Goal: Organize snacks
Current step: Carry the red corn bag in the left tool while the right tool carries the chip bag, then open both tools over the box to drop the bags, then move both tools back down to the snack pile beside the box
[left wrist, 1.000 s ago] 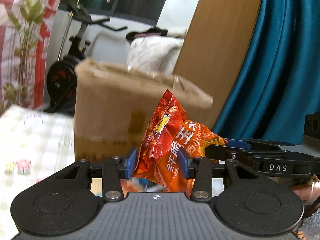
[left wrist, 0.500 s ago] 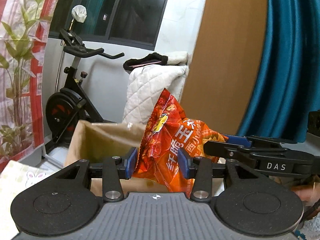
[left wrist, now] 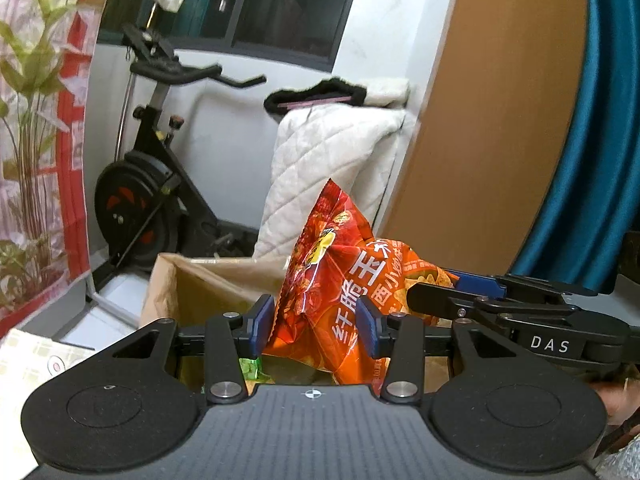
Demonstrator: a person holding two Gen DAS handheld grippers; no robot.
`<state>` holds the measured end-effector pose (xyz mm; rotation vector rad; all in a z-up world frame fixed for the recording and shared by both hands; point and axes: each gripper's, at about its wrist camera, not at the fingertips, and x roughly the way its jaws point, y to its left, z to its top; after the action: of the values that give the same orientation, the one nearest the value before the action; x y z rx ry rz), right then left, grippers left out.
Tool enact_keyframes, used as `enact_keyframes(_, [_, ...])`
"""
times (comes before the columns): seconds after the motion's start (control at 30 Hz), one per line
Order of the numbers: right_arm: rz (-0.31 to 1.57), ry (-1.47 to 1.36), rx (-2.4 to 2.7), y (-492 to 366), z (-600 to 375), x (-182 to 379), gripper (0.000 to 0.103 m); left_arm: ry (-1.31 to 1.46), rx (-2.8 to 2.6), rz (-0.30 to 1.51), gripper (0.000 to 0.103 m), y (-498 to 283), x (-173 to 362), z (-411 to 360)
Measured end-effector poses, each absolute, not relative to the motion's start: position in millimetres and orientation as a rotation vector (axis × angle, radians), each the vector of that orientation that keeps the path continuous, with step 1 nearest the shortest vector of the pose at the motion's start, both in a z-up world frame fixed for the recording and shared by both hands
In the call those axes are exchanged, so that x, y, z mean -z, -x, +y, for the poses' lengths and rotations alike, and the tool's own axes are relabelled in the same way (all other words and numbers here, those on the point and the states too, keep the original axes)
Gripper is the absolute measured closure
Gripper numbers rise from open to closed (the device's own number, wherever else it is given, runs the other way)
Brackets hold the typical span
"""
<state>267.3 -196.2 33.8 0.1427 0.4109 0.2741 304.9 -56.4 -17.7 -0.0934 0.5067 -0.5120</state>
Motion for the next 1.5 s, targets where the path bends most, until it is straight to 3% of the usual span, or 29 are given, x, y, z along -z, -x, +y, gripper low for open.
enact_keyframes(0.3, [0.517, -0.2, -0.23, -280.7, -208.0, 5.6, 0.052, 0.043, 0.494, 0.608, 0.054, -323.4, 37.3, -66.1])
enact_keyframes(0.57, [0.517, -0.173, -0.211, -265.0, -204.2, 8.9, 0.043, 0.022, 0.451, 0.592, 0.037, -310.8, 29.7, -56.0])
enact_keyframes(1.03, [0.42, -0.114, -0.214, -192.6, -191.2, -16.3, 0.041, -0.016, 0.391, 0.484, 0.036, -244.1, -1.8, -35.5])
enact_keyframes(1.5, [0.384, -0.097, -0.194, -118.7, -173.8, 0.7, 0.041, -0.01, 0.314, 0.448, 0.036, -169.1, 17.7, -14.4])
